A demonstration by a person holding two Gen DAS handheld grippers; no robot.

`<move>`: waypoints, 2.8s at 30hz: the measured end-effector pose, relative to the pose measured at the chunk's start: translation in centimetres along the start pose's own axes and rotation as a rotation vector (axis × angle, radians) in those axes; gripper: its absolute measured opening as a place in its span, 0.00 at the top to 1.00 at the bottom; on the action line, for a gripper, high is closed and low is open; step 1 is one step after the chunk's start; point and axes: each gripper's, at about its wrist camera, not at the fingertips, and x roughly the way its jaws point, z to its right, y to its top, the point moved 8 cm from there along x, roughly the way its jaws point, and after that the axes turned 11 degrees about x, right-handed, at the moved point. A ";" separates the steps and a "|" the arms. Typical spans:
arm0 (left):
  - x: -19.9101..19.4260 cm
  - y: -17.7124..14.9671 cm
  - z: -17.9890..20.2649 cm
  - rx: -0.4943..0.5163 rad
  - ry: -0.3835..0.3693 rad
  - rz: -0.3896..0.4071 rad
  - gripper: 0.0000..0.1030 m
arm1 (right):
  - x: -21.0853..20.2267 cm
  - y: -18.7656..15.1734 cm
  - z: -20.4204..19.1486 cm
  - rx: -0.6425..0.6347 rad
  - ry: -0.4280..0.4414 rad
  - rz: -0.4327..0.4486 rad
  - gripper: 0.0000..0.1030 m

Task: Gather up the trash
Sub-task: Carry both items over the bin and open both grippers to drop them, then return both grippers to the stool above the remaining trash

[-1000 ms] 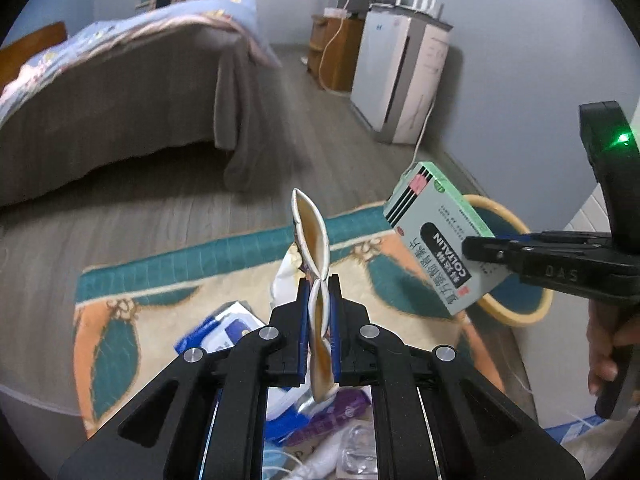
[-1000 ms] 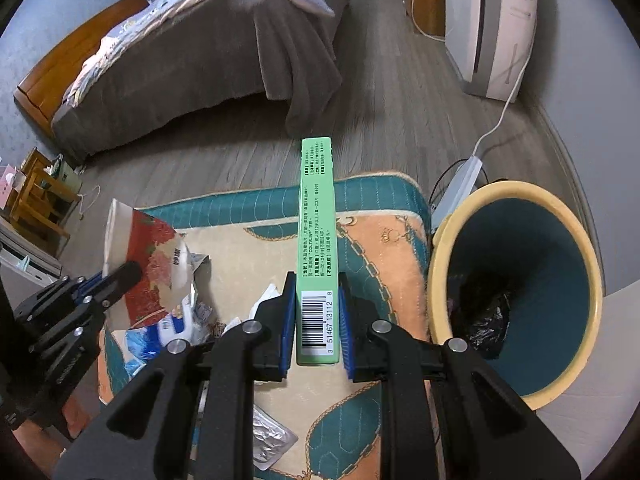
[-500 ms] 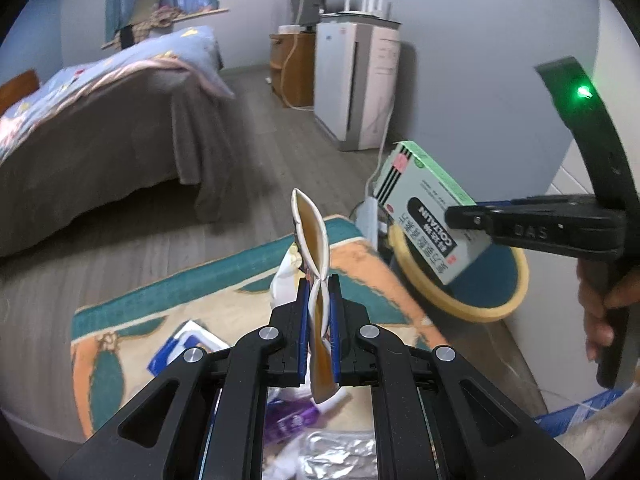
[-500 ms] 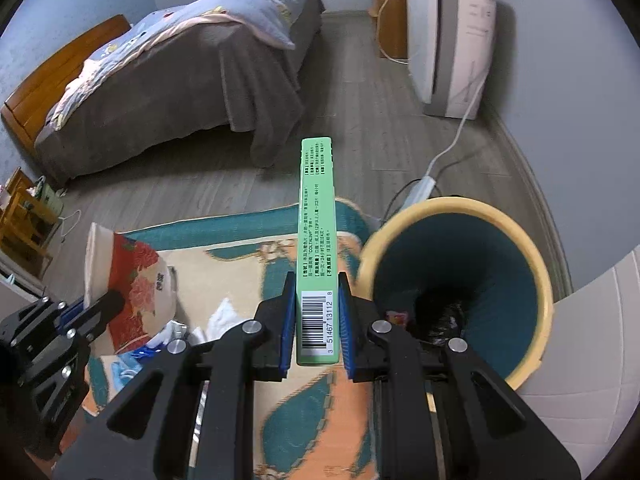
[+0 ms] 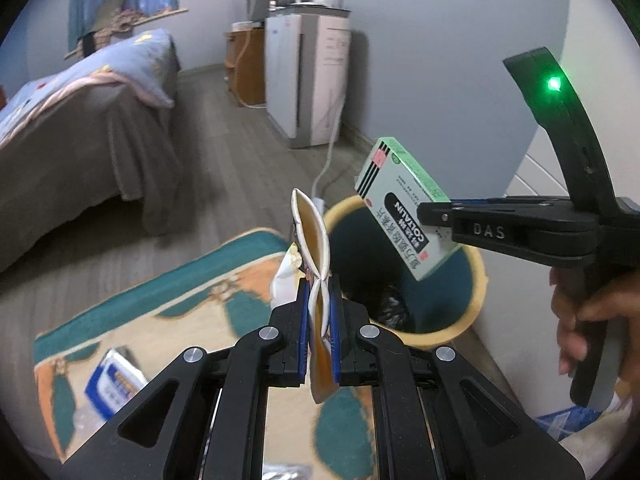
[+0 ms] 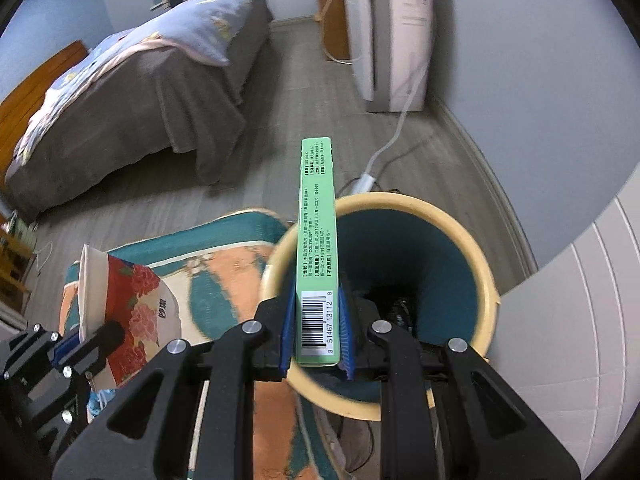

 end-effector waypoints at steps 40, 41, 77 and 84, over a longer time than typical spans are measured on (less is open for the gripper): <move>1.2 1.3 -0.6 0.022 0.070 -0.017 0.22 | 0.8 0.9 3.7 0.086 -0.040 -0.001 0.15; 0.5 1.0 -1.4 0.010 0.092 -0.015 0.18 | 0.5 1.0 3.3 0.070 -0.037 0.011 0.11; -15.8 -22.9 -22.7 -0.386 0.418 -0.166 0.07 | 1.1 -12.9 -20.7 -0.152 0.092 -0.156 0.06; -11.0 -25.5 -20.3 -0.330 0.342 -0.265 0.07 | 5.3 -14.3 -23.8 -0.206 0.039 -0.213 0.06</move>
